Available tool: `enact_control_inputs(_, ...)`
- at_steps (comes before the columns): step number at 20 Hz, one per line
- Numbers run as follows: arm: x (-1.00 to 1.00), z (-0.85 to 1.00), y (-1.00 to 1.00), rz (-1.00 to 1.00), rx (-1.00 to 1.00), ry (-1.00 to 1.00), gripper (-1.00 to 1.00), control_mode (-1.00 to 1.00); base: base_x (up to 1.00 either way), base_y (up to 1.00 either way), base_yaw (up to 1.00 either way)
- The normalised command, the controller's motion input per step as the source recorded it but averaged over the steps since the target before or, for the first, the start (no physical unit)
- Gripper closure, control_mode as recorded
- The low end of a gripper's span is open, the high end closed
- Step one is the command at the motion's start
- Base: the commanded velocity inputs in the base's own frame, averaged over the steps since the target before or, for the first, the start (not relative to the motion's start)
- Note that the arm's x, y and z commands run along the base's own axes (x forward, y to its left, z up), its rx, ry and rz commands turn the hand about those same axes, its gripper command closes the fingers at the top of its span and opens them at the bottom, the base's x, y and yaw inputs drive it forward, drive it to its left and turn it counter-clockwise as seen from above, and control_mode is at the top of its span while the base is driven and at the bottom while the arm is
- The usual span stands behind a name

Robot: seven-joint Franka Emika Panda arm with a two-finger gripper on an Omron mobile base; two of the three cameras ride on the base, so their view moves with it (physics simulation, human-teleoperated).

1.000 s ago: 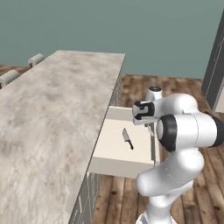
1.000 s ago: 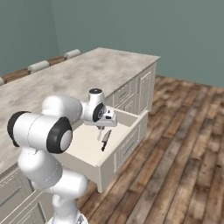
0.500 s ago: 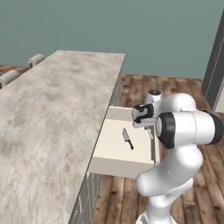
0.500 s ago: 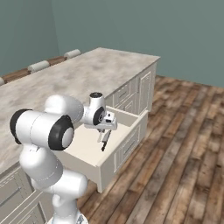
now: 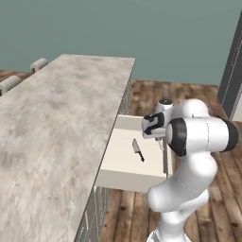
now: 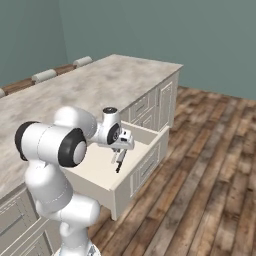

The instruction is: Pick up the metallic utensils from the counter and place them in the open drawer. Make sure not to pick up any wooden utensils.

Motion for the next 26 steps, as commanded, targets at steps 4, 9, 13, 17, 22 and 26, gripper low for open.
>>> enact_control_inputs(4, 0.21, -0.18, 0.00, -0.04, 0.00, 0.00, 1.00, -1.00, 0.00, 0.00, 0.00)
enact_control_inputs(9, 0.24, -0.23, 0.00, -0.01, 0.00, 0.00, 1.00, -1.00, 0.00, 0.00, 0.00)
enact_control_inputs(13, 0.25, -0.24, 0.00, 0.00, 0.00, 0.00, 1.00, -1.00, 0.00, 0.00, 0.00)
enact_control_inputs(17, 0.24, -0.28, 0.00, 0.00, 0.00, 0.00, 1.00, -1.00, 0.00, 0.00, 0.00)
enact_control_inputs(22, 0.23, -0.32, -0.07, 0.00, 0.00, 0.00, 1.00, -1.00, 0.00, 0.00, 0.00)
enact_control_inputs(26, 0.19, -0.30, -0.15, 0.00, 0.00, -0.01, 1.00, -1.00, 0.00, 0.00, 0.00)
